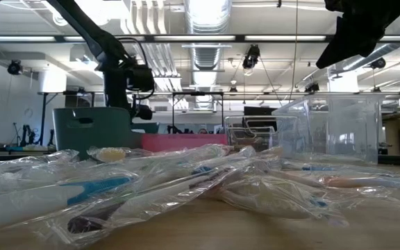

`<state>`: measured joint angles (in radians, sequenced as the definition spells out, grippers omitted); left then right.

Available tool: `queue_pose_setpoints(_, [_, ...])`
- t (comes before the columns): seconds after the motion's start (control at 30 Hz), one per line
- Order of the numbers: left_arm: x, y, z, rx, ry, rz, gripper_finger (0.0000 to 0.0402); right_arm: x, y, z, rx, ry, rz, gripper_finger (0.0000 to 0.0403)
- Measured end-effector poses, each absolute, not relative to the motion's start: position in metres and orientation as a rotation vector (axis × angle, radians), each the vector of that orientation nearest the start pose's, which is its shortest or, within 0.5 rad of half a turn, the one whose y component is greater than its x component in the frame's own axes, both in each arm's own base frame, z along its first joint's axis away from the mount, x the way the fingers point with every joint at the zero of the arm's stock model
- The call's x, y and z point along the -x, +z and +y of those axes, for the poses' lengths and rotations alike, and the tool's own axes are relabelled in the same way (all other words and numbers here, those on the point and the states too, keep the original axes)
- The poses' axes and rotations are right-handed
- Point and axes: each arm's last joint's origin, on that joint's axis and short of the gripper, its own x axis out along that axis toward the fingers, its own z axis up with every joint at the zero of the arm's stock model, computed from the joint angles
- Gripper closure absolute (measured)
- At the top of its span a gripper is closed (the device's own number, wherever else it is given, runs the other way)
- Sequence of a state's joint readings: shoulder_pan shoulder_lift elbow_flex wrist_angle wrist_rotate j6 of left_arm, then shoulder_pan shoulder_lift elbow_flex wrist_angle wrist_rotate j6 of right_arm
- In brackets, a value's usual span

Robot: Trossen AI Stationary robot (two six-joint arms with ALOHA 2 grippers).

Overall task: Pick & Place Toothbrushes
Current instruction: Put the green toothbrush into the white bin, then adjust the green bin

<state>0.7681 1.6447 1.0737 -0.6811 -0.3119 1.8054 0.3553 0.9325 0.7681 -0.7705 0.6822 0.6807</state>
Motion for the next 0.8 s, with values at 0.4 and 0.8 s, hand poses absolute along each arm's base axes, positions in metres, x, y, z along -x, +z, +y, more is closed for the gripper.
queue_pose_setpoints(0.4, [-0.218,0.195,0.219,-1.036,-0.355,1.612,0.0287,-0.164,0.262,0.041,-0.174,-0.552,0.66,0.0312])
queue_pose_setpoints(0.8, [-0.227,0.207,0.209,-1.129,-0.286,1.679,0.0276,-0.164,0.262,0.041,-0.176,-0.553,0.659,0.028])
